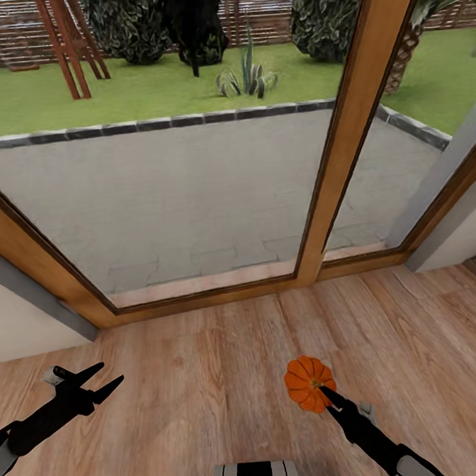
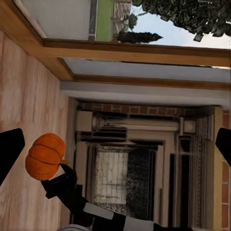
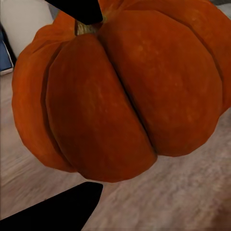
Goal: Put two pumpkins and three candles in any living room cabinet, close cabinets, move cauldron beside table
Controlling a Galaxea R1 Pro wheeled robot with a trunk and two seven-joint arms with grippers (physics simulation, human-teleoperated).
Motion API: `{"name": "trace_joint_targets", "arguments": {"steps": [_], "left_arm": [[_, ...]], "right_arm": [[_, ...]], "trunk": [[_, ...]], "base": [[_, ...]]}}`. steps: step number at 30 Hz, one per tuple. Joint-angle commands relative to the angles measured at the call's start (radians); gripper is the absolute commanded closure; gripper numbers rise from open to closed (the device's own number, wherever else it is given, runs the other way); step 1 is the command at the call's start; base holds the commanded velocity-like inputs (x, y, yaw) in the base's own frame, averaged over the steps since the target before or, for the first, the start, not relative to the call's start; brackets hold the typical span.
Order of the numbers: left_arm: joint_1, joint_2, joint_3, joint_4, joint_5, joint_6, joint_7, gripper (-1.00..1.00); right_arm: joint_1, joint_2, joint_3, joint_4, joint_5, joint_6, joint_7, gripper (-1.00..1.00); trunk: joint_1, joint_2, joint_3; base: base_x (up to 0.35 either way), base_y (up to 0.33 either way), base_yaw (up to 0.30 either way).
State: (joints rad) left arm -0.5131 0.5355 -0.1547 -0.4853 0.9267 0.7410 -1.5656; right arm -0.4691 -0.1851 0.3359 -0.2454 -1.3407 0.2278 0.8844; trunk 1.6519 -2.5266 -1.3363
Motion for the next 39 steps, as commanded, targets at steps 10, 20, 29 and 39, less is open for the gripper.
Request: {"name": "trace_joint_targets", "arguments": {"steps": [10, 20, 29, 39], "left_arm": [[-0.001, 0.0, -0.008, 0.001, 0.004, 0.011, -0.005, -1.0], [-0.001, 0.0, -0.006, 0.0, 0.004, 0.011, -0.005, -1.0], [-0.001, 0.0, -0.007, 0.0, 0.004, 0.011, -0.005, -1.0], [-0.001, -0.001, -0.007, -0.001, 0.007, 0.011, -0.005, -1.0]], "right_arm": [[0.0, 0.0, 0.005, 0.001, -0.009, 0.01, 0.004, 1.0], [0.002, 0.004, 0.01, 0.014, -0.001, 0.004, -0.007, 1.0], [0.009, 0.0, 0.012, 0.087, -0.001, 0.0, 0.07, 1.0], [0.009, -0.001, 0.012, 0.106, -0.001, -0.003, 0.083, 1.0]], "trunk": [[-0.005, 0.002, 0.038], [-0.009, 0.004, 0.077], [-0.013, 0.007, 0.112], [-0.015, 0.007, 0.123]], "base": [[0.0, 0.0, 0.0], [0.0, 0.0, 0.0], [0.0, 0.0, -0.061], [0.0, 0.0, -0.241]]}}
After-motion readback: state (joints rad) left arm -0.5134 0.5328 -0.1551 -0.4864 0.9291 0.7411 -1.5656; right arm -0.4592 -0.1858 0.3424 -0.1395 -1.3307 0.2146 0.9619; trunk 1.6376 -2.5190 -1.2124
